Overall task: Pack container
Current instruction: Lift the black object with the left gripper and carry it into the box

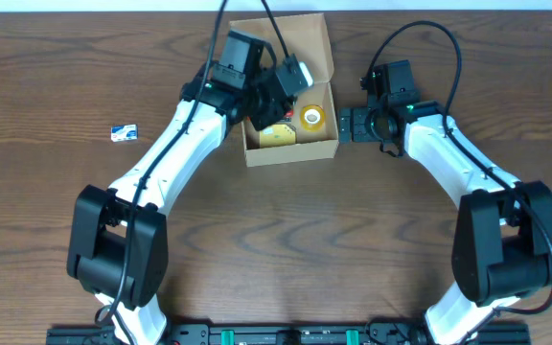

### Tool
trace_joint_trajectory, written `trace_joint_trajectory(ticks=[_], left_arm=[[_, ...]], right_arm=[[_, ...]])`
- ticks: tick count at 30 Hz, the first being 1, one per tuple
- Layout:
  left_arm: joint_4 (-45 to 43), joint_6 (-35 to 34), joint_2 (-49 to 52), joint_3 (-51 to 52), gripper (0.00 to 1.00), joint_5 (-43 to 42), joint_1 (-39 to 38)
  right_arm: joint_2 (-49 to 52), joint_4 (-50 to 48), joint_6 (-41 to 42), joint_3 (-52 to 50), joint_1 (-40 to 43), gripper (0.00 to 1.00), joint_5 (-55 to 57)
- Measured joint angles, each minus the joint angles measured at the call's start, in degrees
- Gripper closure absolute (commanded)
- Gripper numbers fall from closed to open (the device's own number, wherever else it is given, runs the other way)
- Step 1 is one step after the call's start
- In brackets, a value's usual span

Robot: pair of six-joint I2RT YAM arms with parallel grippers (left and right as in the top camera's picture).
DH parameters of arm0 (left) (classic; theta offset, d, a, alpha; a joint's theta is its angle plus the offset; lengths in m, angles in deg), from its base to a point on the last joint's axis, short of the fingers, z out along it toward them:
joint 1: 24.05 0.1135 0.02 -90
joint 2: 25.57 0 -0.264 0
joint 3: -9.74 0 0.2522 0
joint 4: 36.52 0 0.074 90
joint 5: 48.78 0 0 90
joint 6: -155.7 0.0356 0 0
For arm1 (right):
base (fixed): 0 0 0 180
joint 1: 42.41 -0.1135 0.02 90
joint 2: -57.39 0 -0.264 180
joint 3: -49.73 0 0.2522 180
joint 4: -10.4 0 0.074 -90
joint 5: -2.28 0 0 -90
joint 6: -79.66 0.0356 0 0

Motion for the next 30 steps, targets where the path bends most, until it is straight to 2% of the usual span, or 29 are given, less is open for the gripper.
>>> trace_joint_trajectory(ticks=[5, 18, 30], left_arm=[[8.11, 1.33, 0.0, 0.0, 0.95, -0.39, -1.18], [8.52, 4.11, 0.13, 0.0, 0.94, -0.76, -2.43], [8.46, 4.28, 4.39, 0.0, 0.94, -2.16, -2.43]], right_arm=[[0.0, 0.0, 0.0, 0.0, 0.0, 0.01, 0.02], [0.0, 0.0, 0.0, 0.0, 0.0, 0.01, 0.0], [0.0, 0.0, 0.0, 0.0, -0.02, 0.01, 0.0]])
